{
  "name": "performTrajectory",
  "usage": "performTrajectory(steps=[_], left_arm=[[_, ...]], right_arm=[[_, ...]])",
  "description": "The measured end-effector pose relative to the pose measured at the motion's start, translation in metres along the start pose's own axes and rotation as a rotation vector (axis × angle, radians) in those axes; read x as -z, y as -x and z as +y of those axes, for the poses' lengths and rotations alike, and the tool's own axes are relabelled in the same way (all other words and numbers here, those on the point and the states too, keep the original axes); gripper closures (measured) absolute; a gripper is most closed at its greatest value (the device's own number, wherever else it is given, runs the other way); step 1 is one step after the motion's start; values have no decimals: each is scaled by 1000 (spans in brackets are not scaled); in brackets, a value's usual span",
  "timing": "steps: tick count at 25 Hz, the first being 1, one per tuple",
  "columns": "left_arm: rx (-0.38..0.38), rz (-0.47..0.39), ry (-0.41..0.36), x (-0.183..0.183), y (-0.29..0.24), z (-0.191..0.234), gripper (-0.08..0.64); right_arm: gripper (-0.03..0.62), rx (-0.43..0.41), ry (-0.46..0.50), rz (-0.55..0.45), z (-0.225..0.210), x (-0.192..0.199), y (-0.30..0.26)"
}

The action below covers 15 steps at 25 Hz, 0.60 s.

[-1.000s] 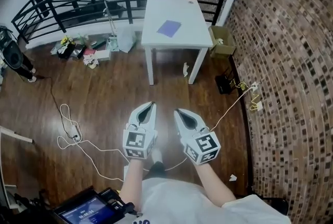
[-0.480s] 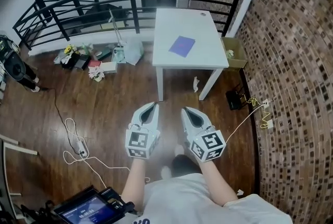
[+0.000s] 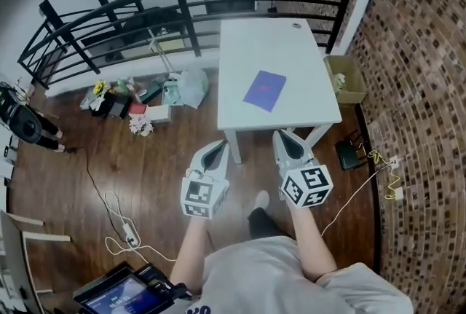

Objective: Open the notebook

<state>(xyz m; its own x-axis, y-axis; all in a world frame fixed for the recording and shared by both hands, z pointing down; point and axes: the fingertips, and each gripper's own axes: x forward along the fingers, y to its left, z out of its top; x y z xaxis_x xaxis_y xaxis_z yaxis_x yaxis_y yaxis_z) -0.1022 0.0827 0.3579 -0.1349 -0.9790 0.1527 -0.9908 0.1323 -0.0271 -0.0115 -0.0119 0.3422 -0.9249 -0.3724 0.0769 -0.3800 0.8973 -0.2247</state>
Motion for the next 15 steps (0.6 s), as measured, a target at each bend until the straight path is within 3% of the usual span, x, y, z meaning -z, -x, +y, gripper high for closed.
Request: performTrajectory(steps=[6,11,15], left_arm=[[43,75,-10,-1,-119,35,546],[130,157,-44,21,-178,47,546],[216,227,-57,48,-224,60,546]], right_arm=[[600,32,-15,9,-74,-16,-74],[600,-16,2,28,-89,-5,-113],[600,54,-13,68,-107,14,-137]])
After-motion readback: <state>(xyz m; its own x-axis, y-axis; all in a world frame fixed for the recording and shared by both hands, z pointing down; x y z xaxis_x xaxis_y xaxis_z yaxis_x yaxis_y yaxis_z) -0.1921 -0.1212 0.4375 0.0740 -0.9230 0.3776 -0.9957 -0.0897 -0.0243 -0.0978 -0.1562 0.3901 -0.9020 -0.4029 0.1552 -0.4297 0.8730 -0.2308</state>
